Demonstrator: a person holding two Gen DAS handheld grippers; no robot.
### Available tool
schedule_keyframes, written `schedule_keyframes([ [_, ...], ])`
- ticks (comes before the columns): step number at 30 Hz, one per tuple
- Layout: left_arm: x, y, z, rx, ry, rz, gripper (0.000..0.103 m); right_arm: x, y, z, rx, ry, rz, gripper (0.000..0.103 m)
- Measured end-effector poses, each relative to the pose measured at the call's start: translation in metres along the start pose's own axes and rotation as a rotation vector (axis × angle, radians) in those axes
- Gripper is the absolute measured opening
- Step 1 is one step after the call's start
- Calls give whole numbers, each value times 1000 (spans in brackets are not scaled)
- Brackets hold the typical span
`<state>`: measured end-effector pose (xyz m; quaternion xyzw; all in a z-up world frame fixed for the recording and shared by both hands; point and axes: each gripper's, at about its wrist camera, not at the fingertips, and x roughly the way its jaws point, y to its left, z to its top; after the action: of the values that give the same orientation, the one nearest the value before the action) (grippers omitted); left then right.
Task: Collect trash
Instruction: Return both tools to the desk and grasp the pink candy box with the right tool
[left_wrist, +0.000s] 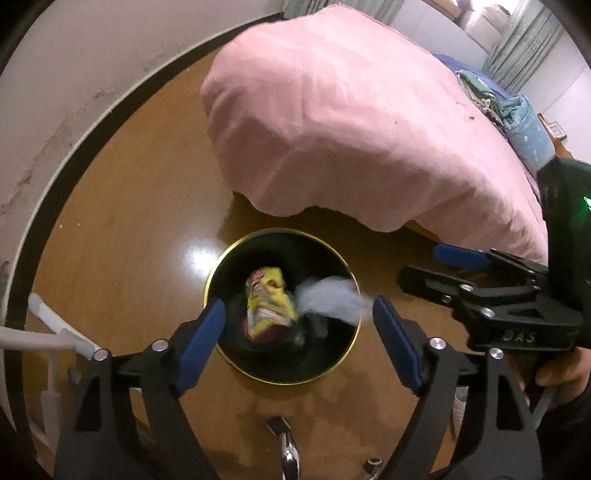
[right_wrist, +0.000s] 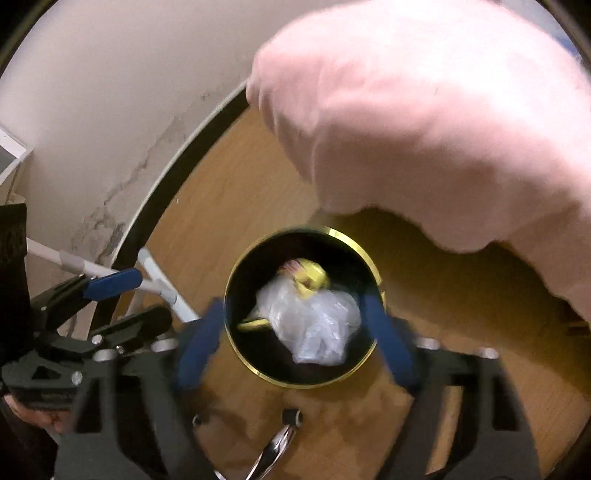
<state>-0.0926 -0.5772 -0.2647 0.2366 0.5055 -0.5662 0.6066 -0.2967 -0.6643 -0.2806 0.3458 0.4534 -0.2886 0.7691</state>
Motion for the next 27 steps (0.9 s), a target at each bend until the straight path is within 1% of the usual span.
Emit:
schedule_keyframes([
  [3, -33, -8, 1, 15, -45, 19, 84, -17, 0, 2, 20, -9, 0, 79],
  [5, -61, -17, 0, 37, -77, 28, 90, -36, 2, 3, 22, -33, -4, 79],
  [6, -73, -22, 0, 47, -92, 24, 91, -51, 5, 4, 20, -54, -6, 79],
  [8, -112, -38, -3, 86, -141, 24, 93, -79, 16, 7, 0, -88, -15, 79],
  [9, -131, -45, -5, 103, -163, 27, 94, -93, 24, 9, -19, -108, -16, 79],
  [10, -162, -54, -9, 121, -201, 38, 95, -108, 35, 10, -45, -133, -16, 79],
  [12, -203, -59, -18, 125, -260, 47, 96, -142, 70, 12, -121, -194, -7, 84],
  [13, -237, -56, -29, 111, -305, 69, 96, -156, 89, 12, -161, -223, 5, 85],
  [14, -261, -51, -39, 94, -334, 95, 96, -170, 115, 12, -209, -254, 22, 86],
  [15, -276, -46, -47, 80, -353, 114, 96, -181, 143, 10, -259, -282, 48, 88],
  [16, -301, -34, -62, 57, -381, 152, 96, -190, 173, 7, -314, -305, 87, 89],
  [18, -339, -8, -92, 7, -408, 223, 96, -197, 225, 1, -407, -315, 167, 90],
  [19, -364, 16, -116, -53, -427, 289, 96, -197, 255, -4, -457, -307, 212, 90],
  [20, -380, 33, -132, -98, -437, 337, 96, -196, 292, -10, -516, -292, 275, 90],
  [21, -393, 48, -147, -140, -443, 381, 96, -194, 320, -16, -563, -277, 322, 90],
  [22, -412, 71, -171, -206, -450, 441, 96, -191, 361, -26, -634, -250, 380, 90],
  [24, -441, 108, -213, -325, -451, 528, 96, -185, 414, -42, -723, -207, 451, 90],
  [25, -457, 129, -240, -398, -451, 570, 96, -180, 450, -55, -790, -177, 497, 90],
  [27, -479, 158, -285, -514, -453, 625, 96, -173, 500, -75, -883, -148, 533, 90],
])
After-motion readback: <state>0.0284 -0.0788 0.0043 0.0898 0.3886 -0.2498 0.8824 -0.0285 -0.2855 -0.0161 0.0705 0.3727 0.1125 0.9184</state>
